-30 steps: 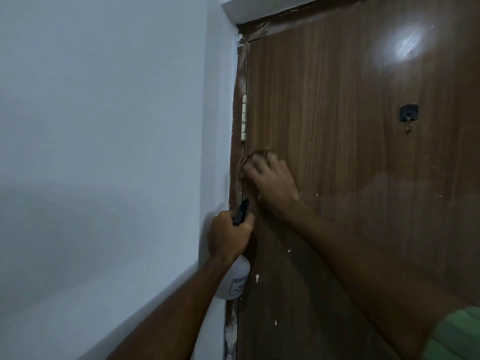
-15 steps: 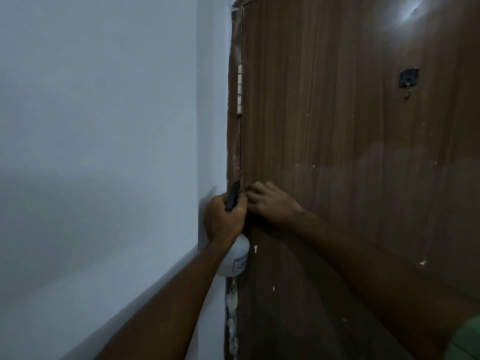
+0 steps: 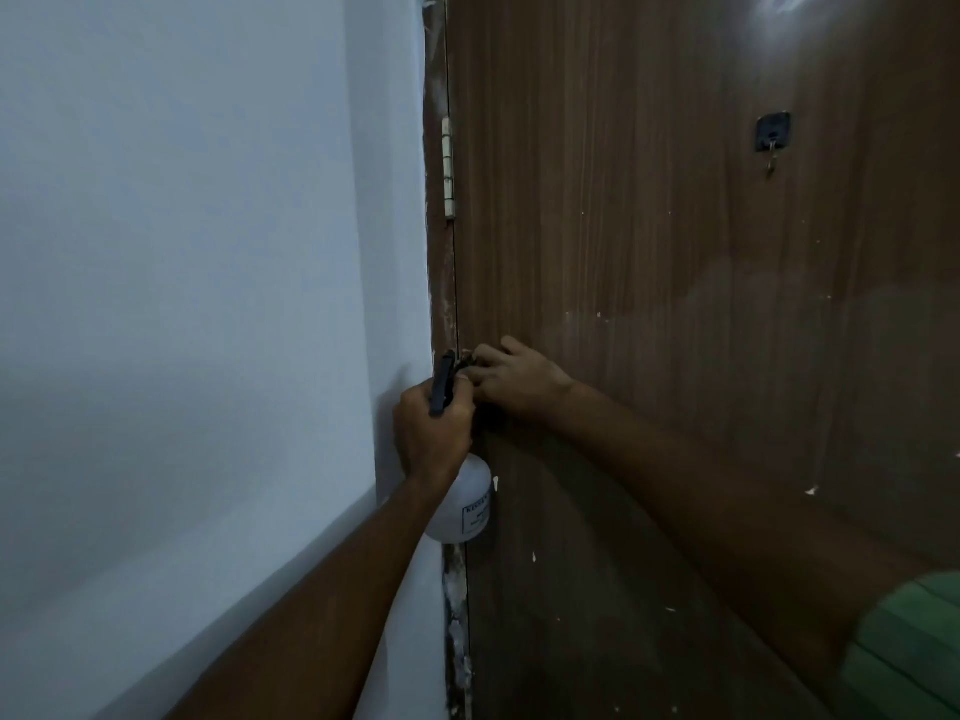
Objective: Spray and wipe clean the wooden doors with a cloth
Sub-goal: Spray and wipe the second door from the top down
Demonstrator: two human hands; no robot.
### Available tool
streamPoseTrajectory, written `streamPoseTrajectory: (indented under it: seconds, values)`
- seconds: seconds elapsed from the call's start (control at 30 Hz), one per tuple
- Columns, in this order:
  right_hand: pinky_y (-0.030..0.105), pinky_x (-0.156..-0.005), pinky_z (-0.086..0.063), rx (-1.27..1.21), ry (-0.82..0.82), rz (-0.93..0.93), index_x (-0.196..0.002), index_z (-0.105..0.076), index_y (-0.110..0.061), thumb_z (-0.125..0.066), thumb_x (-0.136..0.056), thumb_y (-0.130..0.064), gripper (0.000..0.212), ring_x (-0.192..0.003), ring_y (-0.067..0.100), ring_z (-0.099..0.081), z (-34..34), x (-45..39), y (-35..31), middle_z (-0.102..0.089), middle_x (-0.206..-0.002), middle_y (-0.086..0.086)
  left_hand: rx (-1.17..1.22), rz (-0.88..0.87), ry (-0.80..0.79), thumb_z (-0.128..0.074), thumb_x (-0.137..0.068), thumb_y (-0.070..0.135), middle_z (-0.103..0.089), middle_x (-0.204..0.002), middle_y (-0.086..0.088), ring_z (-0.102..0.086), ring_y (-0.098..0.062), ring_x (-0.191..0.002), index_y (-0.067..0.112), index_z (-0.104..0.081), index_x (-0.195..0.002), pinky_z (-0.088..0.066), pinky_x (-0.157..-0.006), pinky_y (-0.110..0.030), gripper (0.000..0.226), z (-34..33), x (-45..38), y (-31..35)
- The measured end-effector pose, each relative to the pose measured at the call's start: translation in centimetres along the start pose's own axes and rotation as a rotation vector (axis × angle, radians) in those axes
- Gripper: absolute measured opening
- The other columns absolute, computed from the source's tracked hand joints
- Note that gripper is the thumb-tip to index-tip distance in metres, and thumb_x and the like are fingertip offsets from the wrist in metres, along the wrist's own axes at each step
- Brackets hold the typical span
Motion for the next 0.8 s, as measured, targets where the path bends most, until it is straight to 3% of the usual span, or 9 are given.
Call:
streamPoseTrajectory:
  seconds: [0.13, 0.2, 0.27, 0.43, 0.47, 0.53, 0.63, 0.7, 0.8]
  values:
    - [0.05, -0.105, -0.037, -0.061, 0.185, -0.479, -0.145, -0.052, -0.026, -0.077, -0.086, -0.028, 0.064, -0.14, 0.038, -0.041, 3.1, 1.3, 7.0, -0.044, -0.156, 0.009, -0.012, 0.028, -0.11, -0.069, -0.096, 0.032, -0.069, -0.063, -0.011, -0.063, -0.029, -0.048, 0.009, -0.072, -0.074, -0.052, -0.046, -0.038, 0.032, -0.5, -0.2, 0.4]
    - [0.049, -0.101, -0.036, -0.086, 0.283, -0.626, -0.146, -0.048, -0.025, -0.077, -0.083, -0.029, 0.069, -0.135, 0.038, -0.042, 3.4, 3.4, 8.2, -0.042, -0.156, 0.01, -0.033, 0.015, -0.21, -0.07, -0.099, 0.02, -0.071, -0.063, -0.006, -0.061, -0.019, -0.045, 0.008, -0.073, -0.075, -0.048, -0.046, -0.031, 0.027, -1.1, -0.6, 0.6]
    - [0.049, -0.101, -0.035, -0.077, 0.32, -0.594, -0.149, -0.046, -0.024, -0.071, -0.087, -0.034, 0.067, -0.134, 0.037, -0.041, 2.2, 5.3, 6.3, -0.04, -0.157, 0.01, -0.031, -0.012, -0.27, -0.07, -0.099, 0.02, -0.072, -0.065, -0.004, -0.063, -0.017, -0.048, 0.009, -0.073, -0.077, -0.048, -0.045, -0.029, 0.025, -1.5, -0.7, 1.1]
    - [0.046, -0.093, -0.044, 0.034, 0.185, -0.018, -0.143, -0.057, -0.03, -0.07, -0.093, -0.038, 0.053, -0.132, 0.033, -0.051, -2.0, 8.9, 0.7, -0.053, -0.149, 0.006, -0.027, -0.064, -0.313, -0.069, -0.099, 0.026, -0.072, -0.067, -0.007, -0.063, -0.021, -0.047, 0.015, -0.073, -0.076, -0.05, -0.046, -0.032, 0.026, -2.8, -0.3, 2.4]
    - [0.047, -0.095, -0.045, 0.039, 0.191, -0.066, -0.144, -0.056, -0.03, -0.069, -0.092, -0.041, 0.055, -0.134, 0.034, -0.049, -1.2, 9.2, 2.5, -0.052, -0.15, 0.006, -0.024, -0.065, -0.328, -0.068, -0.099, 0.024, -0.072, -0.067, -0.007, -0.062, -0.02, -0.046, 0.014, -0.072, -0.076, -0.049, -0.046, -0.032, 0.026, -3.2, -0.1, 2.6]
    - [0.05, -0.097, -0.043, 0.019, 0.259, -0.341, -0.147, -0.052, -0.028, -0.071, -0.087, -0.04, 0.064, -0.134, 0.036, -0.043, 1.3, 9.9, 7.4, -0.047, -0.155, 0.007, -0.002, -0.057, -0.359, -0.067, -0.101, 0.02, -0.072, -0.068, -0.008, -0.06, -0.017, -0.045, 0.011, -0.073, -0.077, -0.048, -0.045, -0.03, 0.026, -4.2, 0.1, 2.8]
    - [0.049, -0.094, -0.04, -0.022, 0.334, -0.666, -0.149, -0.048, -0.028, -0.078, -0.077, -0.02, 0.078, -0.127, 0.036, -0.044, 3.8, 11.2, 11.2, -0.042, -0.158, 0.007, 0.045, -0.076, -0.382, -0.067, -0.101, 0.018, -0.072, -0.068, -0.008, -0.06, -0.019, -0.045, 0.01, -0.073, -0.079, -0.049, -0.044, -0.031, 0.025, -5.7, 0.4, 3.4]
    - [0.05, -0.098, -0.038, -0.086, 0.346, -0.705, -0.153, -0.043, -0.025, -0.073, -0.078, -0.019, 0.081, -0.13, 0.039, -0.041, 3.0, 11.8, 9.1, -0.037, -0.16, 0.011, 0.067, -0.092, -0.38, -0.067, -0.102, 0.02, -0.072, -0.066, -0.006, -0.062, -0.021, -0.046, 0.014, -0.074, -0.077, -0.05, -0.045, -0.033, 0.027, -6.4, 0.7, 3.7]
    - [0.049, -0.097, -0.042, -0.043, 0.291, -0.458, -0.155, -0.044, -0.019, -0.056, -0.093, -0.03, 0.063, -0.13, 0.041, -0.048, -0.1, 13.4, 2.6, -0.043, -0.157, 0.018, 0.098, -0.115, -0.378, -0.066, -0.103, 0.019, -0.07, -0.065, -0.006, -0.062, -0.015, -0.047, 0.014, -0.072, -0.078, -0.049, -0.044, -0.027, 0.027, -6.9, 1.3, 4.5]
Point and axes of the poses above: each hand's wrist, its own x-axis away from the middle knuckle, its own z-axis out of the back of the hand, y = z × x, the point moved 7 cm from there along -x, towards the middle knuckle
